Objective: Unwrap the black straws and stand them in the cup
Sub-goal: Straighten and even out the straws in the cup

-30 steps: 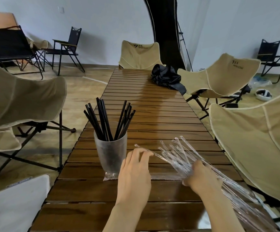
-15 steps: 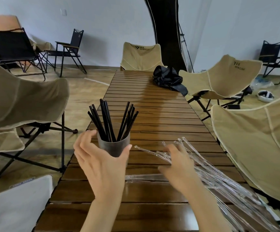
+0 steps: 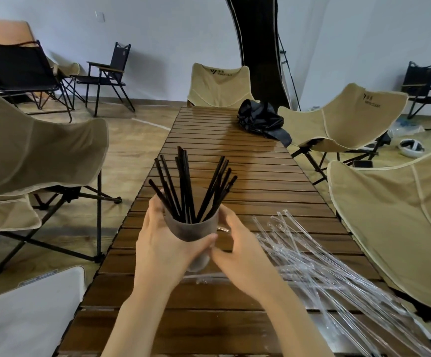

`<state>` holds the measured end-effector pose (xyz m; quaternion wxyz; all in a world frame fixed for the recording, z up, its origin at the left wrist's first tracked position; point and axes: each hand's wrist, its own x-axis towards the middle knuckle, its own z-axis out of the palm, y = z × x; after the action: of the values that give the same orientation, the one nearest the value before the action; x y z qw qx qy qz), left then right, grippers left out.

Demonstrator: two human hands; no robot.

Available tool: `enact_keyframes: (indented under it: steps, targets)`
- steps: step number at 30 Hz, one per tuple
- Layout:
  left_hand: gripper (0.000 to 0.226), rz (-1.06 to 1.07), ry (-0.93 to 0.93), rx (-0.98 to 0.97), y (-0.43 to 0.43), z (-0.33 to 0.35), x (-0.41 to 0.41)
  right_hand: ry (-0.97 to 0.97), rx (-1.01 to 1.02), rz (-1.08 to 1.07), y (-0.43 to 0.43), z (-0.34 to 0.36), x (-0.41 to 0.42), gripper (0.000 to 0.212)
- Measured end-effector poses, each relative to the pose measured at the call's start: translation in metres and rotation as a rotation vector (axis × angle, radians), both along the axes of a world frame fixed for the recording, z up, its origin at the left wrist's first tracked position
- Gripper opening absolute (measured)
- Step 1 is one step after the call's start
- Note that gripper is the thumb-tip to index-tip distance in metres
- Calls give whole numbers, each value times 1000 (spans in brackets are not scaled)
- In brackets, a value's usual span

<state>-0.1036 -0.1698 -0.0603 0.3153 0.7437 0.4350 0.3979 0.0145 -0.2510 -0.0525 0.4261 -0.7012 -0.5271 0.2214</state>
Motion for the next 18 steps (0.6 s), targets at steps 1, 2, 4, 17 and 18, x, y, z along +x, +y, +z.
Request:
enact_keyframes:
  steps: [1,2,4,17,18]
  targets:
    - [105,-45,26,17,-1,6,-2,1,6,8,-3,6,5,72]
    - [103,-103,57,32,-2,12,-6,-2,1,25,-6,13,11,72]
    - [93,-228,105,20,-5,23,-12,-3,-45,96,-16,24,25,73]
    - [88,-758,218,-110,-24,29,-16,133,-324,227,-56,34,55,80]
    - [89,-762,227,-122,-24,29,-15,145,-329,233,-57,34,55,80]
